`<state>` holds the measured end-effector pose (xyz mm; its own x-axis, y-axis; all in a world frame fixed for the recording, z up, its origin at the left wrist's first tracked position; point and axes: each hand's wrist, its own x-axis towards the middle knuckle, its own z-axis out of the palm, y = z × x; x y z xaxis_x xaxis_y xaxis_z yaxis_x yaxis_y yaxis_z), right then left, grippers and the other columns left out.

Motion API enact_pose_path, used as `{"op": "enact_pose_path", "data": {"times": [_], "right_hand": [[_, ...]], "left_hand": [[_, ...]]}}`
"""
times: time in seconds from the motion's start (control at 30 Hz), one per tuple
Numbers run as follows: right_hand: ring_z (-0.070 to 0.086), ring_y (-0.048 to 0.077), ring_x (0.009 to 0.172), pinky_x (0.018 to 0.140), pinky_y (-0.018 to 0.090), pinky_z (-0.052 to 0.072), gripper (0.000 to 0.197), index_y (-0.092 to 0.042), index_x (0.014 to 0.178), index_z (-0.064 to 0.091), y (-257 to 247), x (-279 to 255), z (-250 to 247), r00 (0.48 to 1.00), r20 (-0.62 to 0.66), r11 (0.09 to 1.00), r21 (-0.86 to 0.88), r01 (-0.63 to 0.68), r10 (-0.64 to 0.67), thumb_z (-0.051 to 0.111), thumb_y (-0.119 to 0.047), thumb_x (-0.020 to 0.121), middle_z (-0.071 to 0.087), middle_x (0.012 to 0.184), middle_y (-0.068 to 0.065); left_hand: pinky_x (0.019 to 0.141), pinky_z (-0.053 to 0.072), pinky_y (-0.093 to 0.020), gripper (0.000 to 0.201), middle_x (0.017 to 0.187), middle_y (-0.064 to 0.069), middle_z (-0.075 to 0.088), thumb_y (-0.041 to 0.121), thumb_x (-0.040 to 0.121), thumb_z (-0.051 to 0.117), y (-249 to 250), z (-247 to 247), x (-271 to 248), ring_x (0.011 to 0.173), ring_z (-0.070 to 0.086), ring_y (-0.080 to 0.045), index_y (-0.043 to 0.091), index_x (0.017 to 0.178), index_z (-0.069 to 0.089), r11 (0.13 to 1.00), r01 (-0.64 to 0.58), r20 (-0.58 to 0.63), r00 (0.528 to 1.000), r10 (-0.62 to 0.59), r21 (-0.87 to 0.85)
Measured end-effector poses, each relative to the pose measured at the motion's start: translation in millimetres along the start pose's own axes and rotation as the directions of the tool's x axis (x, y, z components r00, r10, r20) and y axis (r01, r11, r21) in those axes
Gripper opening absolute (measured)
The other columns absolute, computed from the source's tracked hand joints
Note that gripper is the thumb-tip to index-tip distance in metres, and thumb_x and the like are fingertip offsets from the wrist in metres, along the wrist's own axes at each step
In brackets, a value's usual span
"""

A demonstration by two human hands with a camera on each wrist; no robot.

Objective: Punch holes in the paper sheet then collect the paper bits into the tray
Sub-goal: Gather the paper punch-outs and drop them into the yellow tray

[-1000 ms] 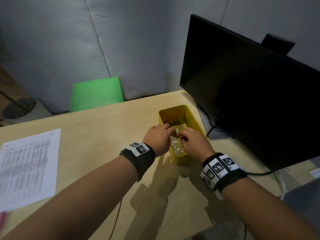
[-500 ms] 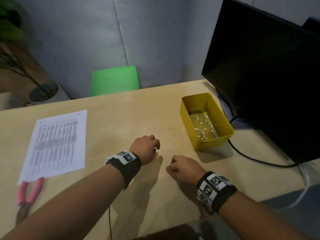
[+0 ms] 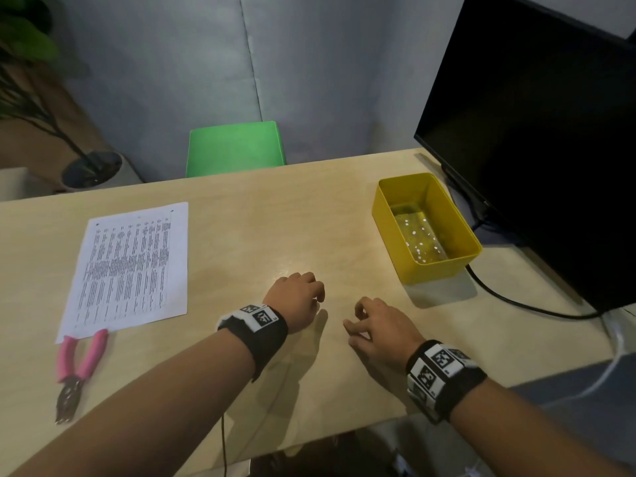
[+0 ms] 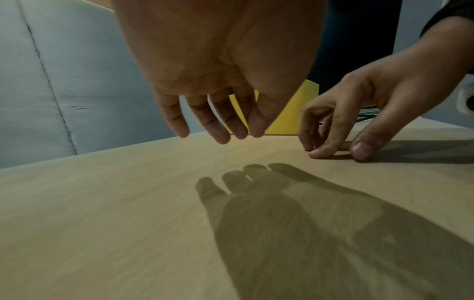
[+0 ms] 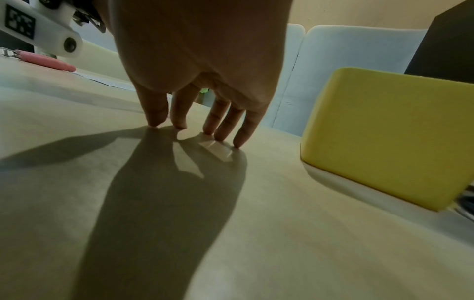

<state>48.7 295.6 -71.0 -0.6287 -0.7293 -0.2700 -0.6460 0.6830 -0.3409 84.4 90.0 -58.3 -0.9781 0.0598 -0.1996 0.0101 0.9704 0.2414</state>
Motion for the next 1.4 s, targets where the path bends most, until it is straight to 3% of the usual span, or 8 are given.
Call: {"op": "enact_pose_path", "data": {"times": [0.1,0.3,0.5,0.63,1.0,1.17,1.27,1.4], "right_hand": [[0.047,0.015,0.109,0.092,0.031,0.044,0.029,-0.035,0.114,0.067,0.8,-6.7,5.2,1.000,-0.006,0.999,0.047,0.008,-0.007,0.055,-0.046,0.091,0.049,0.119,-0.005],[0.047,0.011,0.103,0.091,0.027,0.041,0.017,-0.029,0.097,0.075,-0.4,1.7,10.7,0.991,-0.055,0.979,0.167,-0.114,0.124,0.067,-0.037,0.084,0.048,0.101,-0.013],[0.048,0.018,0.103,0.088,0.031,0.042,0.023,-0.021,0.107,0.066,-7.4,2.3,11.7,1.000,-0.024,1.000,-0.020,0.002,-0.002,0.047,-0.029,0.096,0.056,0.110,-0.002],[0.051,0.018,0.101,0.089,0.032,0.044,0.018,-0.019,0.104,0.062,-8.7,9.9,-3.8,0.994,-0.094,0.994,0.104,-0.046,0.056,0.048,-0.026,0.096,0.058,0.106,-0.001],[0.054,0.014,0.091,0.082,0.033,0.049,0.011,-0.017,0.097,0.062,43.3,26.5,-122.6,0.856,-0.428,0.946,0.265,-0.188,0.291,0.053,-0.022,0.094,0.059,0.097,-0.002],[0.059,0.021,0.092,0.081,0.036,0.051,0.007,-0.018,0.092,0.060,84.4,27.8,-141.2,0.822,-0.404,0.908,0.295,-0.298,0.401,0.054,-0.015,0.092,0.062,0.097,0.002],[0.061,0.021,0.099,0.087,0.039,0.052,0.019,-0.017,0.105,0.062,102.0,27.8,-144.3,0.821,-0.366,0.880,0.359,-0.310,0.438,0.051,-0.008,0.092,0.064,0.107,0.002],[0.062,0.014,0.092,0.084,0.037,0.055,0.015,-0.020,0.101,0.063,113.0,26.6,-141.0,0.838,-0.328,0.878,0.360,-0.317,0.437,0.058,-0.030,0.091,0.065,0.097,-0.003]], "left_hand": [[0.085,0.037,-0.031,0.023,0.118,0.002,0.057,0.023,0.091,0.046,-1.8,3.0,-3.4,0.107,0.053,-0.022,0.025,0.109,0.060,1.000,-0.003,-0.007,1.000,0.003,0.002],[0.089,0.037,-0.032,0.023,0.118,0.002,0.056,0.023,0.091,0.047,-2.1,3.2,-5.1,0.108,0.051,-0.022,0.026,0.110,0.060,1.000,-0.008,-0.023,1.000,0.009,0.005],[0.090,0.037,-0.032,0.022,0.118,0.002,0.056,0.024,0.091,0.047,3.1,4.6,-6.2,0.108,0.051,-0.022,0.026,0.109,0.060,1.000,-0.018,-0.025,1.000,0.019,0.013],[0.089,0.037,-0.032,0.022,0.116,0.002,0.057,0.027,0.092,0.046,12.0,-1.9,-0.1,0.106,0.051,-0.022,0.025,0.109,0.060,0.999,-0.049,-0.052,0.998,0.048,-0.019],[0.075,0.039,-0.031,0.019,0.103,0.001,0.063,0.027,0.092,0.047,81.2,-69.8,81.7,0.092,0.057,-0.022,0.025,0.103,0.062,0.983,-0.174,-0.314,0.938,0.145,-0.064],[0.074,0.041,-0.031,0.016,0.100,0.003,0.064,0.028,0.091,0.048,108.7,-79.7,115.4,0.091,0.058,-0.022,0.025,0.099,0.061,0.981,-0.190,-0.331,0.929,0.166,-0.041],[0.078,0.040,-0.030,0.018,0.101,0.003,0.065,0.031,0.093,0.047,117.6,-77.7,131.0,0.094,0.058,-0.021,0.026,0.100,0.062,0.984,-0.173,-0.295,0.943,0.155,-0.036],[0.088,0.040,-0.029,0.020,0.105,0.007,0.060,0.039,0.094,0.045,119.0,-70.7,142.2,0.095,0.056,-0.016,0.027,0.102,0.059,0.993,-0.119,-0.266,0.958,0.109,-0.024]]}}
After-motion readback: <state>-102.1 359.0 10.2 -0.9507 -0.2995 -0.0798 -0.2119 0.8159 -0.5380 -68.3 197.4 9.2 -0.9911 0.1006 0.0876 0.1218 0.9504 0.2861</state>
